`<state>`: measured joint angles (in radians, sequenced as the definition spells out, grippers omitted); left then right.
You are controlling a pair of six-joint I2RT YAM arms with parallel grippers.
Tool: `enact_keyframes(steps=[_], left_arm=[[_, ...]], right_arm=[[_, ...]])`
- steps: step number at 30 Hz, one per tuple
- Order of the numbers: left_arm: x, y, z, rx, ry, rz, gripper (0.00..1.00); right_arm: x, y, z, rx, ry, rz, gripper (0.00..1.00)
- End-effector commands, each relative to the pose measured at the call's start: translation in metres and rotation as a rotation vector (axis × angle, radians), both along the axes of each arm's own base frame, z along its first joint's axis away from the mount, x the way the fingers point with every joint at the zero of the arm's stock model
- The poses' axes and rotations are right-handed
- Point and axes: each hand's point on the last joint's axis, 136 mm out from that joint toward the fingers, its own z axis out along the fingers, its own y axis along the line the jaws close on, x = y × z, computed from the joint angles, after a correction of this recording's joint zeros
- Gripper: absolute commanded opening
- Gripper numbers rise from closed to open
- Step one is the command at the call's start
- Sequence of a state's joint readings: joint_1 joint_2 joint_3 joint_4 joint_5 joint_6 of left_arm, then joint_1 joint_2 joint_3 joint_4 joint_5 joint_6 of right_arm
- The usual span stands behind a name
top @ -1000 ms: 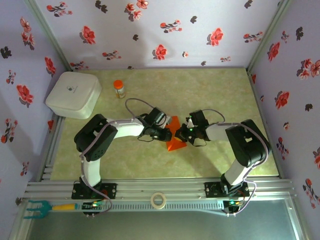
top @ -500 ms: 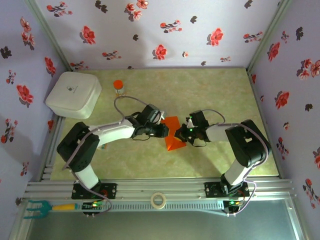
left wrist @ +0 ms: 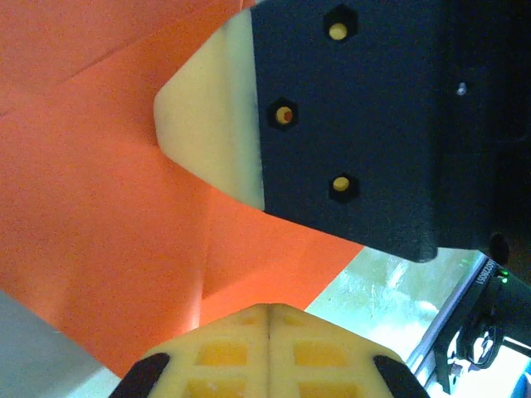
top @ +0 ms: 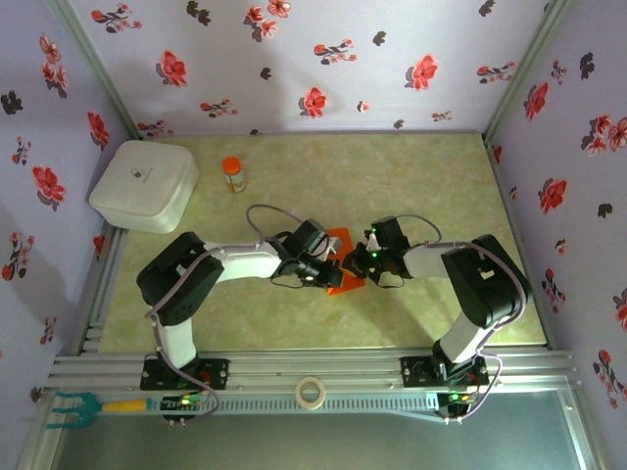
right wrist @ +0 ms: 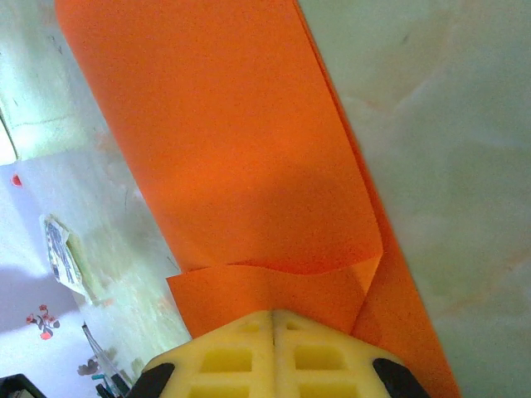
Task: Fold a paper plane with a square sheet of paper (pick it up from the middle)
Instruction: Fold the triangle a second time at the center of the table.
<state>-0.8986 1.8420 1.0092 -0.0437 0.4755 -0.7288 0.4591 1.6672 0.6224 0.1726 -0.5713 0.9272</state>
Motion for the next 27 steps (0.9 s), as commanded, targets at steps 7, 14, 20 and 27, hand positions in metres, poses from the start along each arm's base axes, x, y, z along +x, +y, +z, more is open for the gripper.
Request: enact_keyframes(steps=[7, 14, 20, 27], left_arm=[[0.005, -0.01, -0.006, -0.015, 0.011, -0.003, 0.04], [-0.001, -0.003, -0.018, -0.003, 0.035, 0.017, 0.04], [-0.005, 0.0, -0.022, -0.002, 0.052, 0.019, 0.04], [-0.012, 0.004, -0.027, 0.006, 0.07, 0.019, 0.05]], right_arm=[[-0.014, -0.019, -0.025, -0.101, 0.071, -0.041, 0.01], [-0.015, -0.019, -0.026, -0.105, 0.075, -0.035, 0.01], [-0.015, -0.021, -0.026, -0.11, 0.077, -0.036, 0.01], [-0.015, -0.023, -0.027, -0.113, 0.08, -0.04, 0.01]])
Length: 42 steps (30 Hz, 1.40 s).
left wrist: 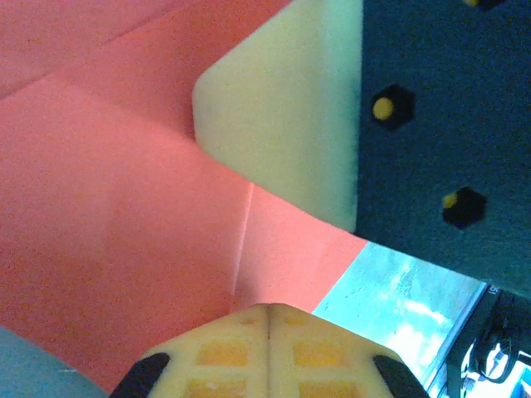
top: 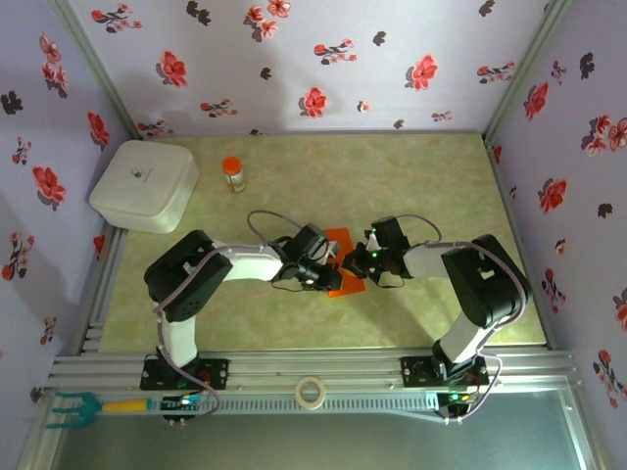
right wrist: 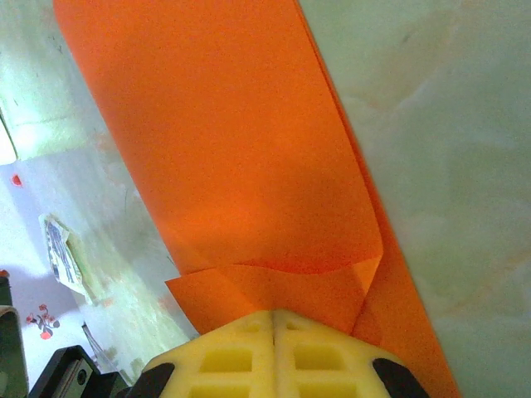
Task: Fold a paper plane with a square sheet of paper (pick it up from the middle)
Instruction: Fold the triangle a second time at the center of the table.
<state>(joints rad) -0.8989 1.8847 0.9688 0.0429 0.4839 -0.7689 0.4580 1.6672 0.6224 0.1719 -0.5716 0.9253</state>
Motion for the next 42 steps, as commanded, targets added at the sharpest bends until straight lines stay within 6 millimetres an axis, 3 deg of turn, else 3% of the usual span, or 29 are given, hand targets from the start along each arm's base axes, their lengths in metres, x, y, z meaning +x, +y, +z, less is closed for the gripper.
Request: enact_keyframes(steps=[1, 11, 24, 28, 34, 42], left_arm=[[-0.011, 0.004, -0.008, 0.012, 0.042, -0.005, 0.05], [-0.032, 0.02, -0.019, 0.043, 0.077, -0.004, 0.05], [-0.05, 0.031, -0.011, 0.082, 0.06, -0.037, 0.05], [-0.042, 0.024, 0.012, 0.038, -0.004, -0.038, 0.04], [-0.01, 0.008, 0.052, -0.104, -0.092, 0.035, 0.02], [0.016, 0.002, 0.027, -0.069, -0.045, 0.064, 0.02]], right_arm=[[-0.015, -0.023, -0.027, -0.113, 0.081, -0.041, 0.01], [-0.015, -0.025, -0.028, -0.117, 0.084, -0.041, 0.01], [-0.014, -0.025, -0.024, -0.105, 0.078, -0.042, 0.01], [-0.013, -0.023, -0.022, -0.09, 0.077, -0.046, 0.02], [-0.012, -0.022, -0.02, -0.081, 0.072, -0.047, 0.02], [-0.012, -0.02, -0.019, -0.071, 0.072, -0.047, 0.02]])
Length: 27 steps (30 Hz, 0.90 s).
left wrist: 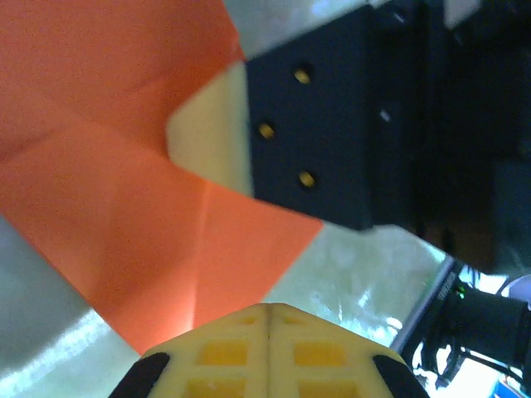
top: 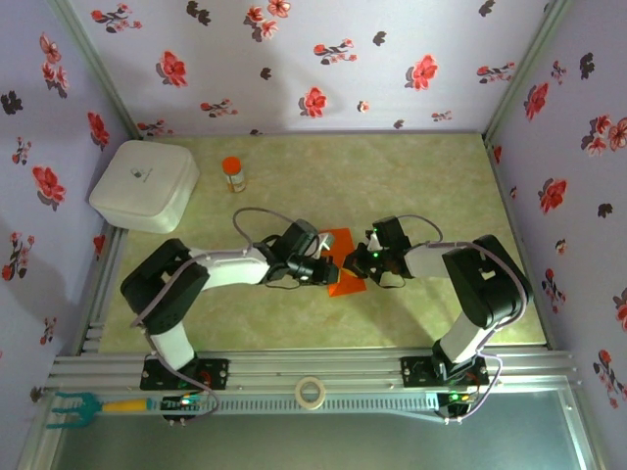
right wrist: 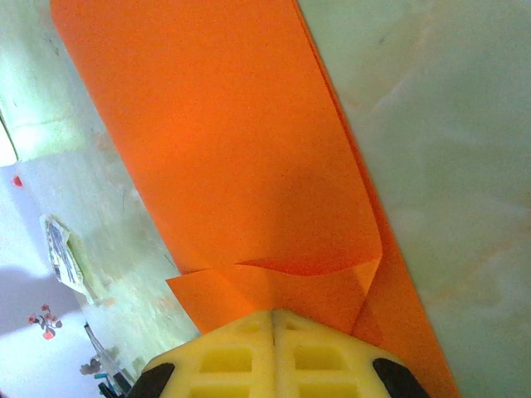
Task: Fold a paper plane with a square sheet of paper (pick it up from the middle)
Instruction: Fold the triangle a second time at the center of the table.
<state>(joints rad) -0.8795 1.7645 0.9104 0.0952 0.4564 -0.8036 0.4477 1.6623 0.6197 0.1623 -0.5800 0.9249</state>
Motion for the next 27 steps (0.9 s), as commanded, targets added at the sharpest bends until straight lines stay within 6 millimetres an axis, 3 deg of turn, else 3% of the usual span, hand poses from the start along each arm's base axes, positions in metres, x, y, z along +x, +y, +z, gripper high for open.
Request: enact_keyframes(steps=[1, 7, 12, 17, 22, 25, 27], left_arm=[[0.008, -0.006, -0.01, 0.007, 0.018, 0.005, 0.02], [0.011, -0.005, -0.028, 0.046, 0.033, 0.012, 0.02], [-0.009, 0.018, -0.062, 0.159, 0.079, 0.01, 0.0], [-0.028, 0.037, -0.091, 0.245, 0.113, 0.008, 0.0], [-0.031, 0.037, -0.095, 0.264, 0.104, -0.003, 0.0], [-0.028, 0.035, -0.092, 0.264, 0.092, -0.004, 0.0], [-0.027, 0.034, -0.09, 0.265, 0.088, -0.005, 0.0]], right_arm=[[-0.011, -0.017, -0.019, -0.071, 0.062, -0.041, 0.02], [-0.011, -0.017, -0.017, -0.068, 0.06, -0.043, 0.02], [-0.006, -0.013, -0.008, -0.043, 0.035, -0.034, 0.03], [0.005, -0.008, 0.018, -0.02, -0.03, -0.027, 0.06], [0.002, 0.003, 0.029, 0.01, -0.052, 0.021, 0.07], [-0.006, 0.008, 0.02, -0.01, -0.03, 0.047, 0.06], [-0.015, 0.003, 0.003, -0.072, 0.015, 0.047, 0.04]])
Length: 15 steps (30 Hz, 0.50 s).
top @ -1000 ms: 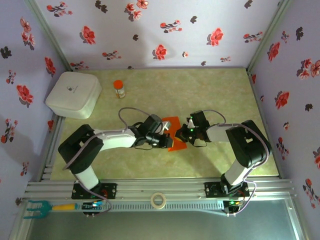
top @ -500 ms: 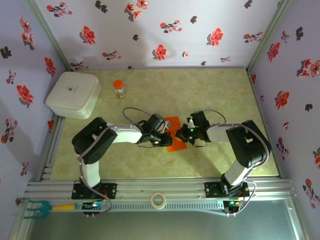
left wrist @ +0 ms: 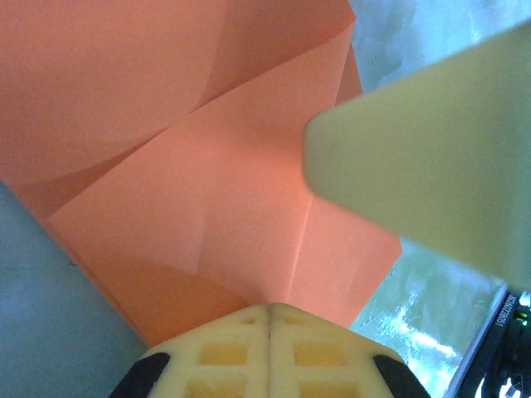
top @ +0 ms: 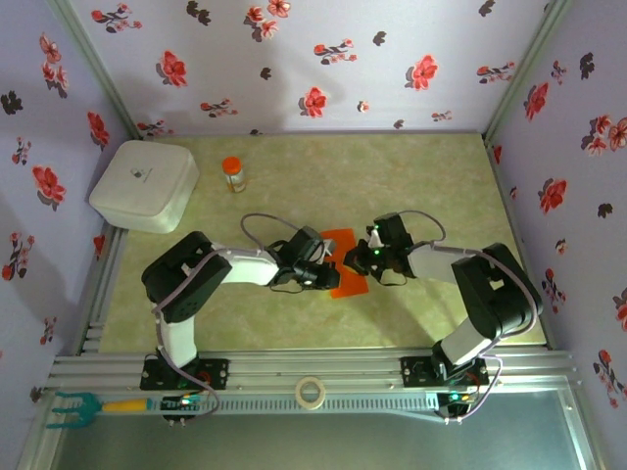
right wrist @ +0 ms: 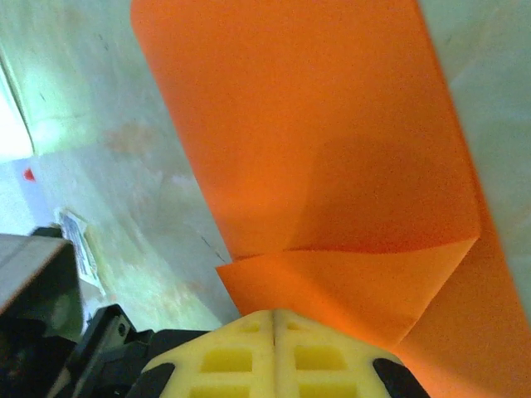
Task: Fold a paper plane with a square sheet of paper (pick it up from the middle)
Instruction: Fold the triangle a second time at the center of the table.
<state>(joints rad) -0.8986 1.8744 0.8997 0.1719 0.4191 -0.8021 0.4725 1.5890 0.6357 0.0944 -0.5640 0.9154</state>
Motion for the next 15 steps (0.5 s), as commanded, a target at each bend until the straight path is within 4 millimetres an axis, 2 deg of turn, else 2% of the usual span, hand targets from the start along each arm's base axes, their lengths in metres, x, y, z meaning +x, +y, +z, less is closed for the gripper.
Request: enact_keyframes(steps=[1, 4, 7, 15], left_arm=[[-0.025, 0.037, -0.05, 0.214, 0.082, -0.005, 0.0], [-0.025, 0.037, -0.05, 0.217, 0.083, -0.004, 0.0], [-0.026, 0.036, -0.051, 0.215, 0.087, -0.01, 0.0], [-0.036, 0.035, -0.064, 0.223, 0.128, -0.03, 0.0]], right_arm=[[-0.012, -0.004, -0.021, -0.08, 0.053, 0.019, 0.04], [-0.016, -0.016, -0.035, -0.126, 0.064, 0.0, 0.03], [-0.009, -0.023, -0.04, -0.097, 0.067, -0.025, 0.03], [0.02, -0.037, -0.033, -0.022, 0.05, -0.088, 0.04]])
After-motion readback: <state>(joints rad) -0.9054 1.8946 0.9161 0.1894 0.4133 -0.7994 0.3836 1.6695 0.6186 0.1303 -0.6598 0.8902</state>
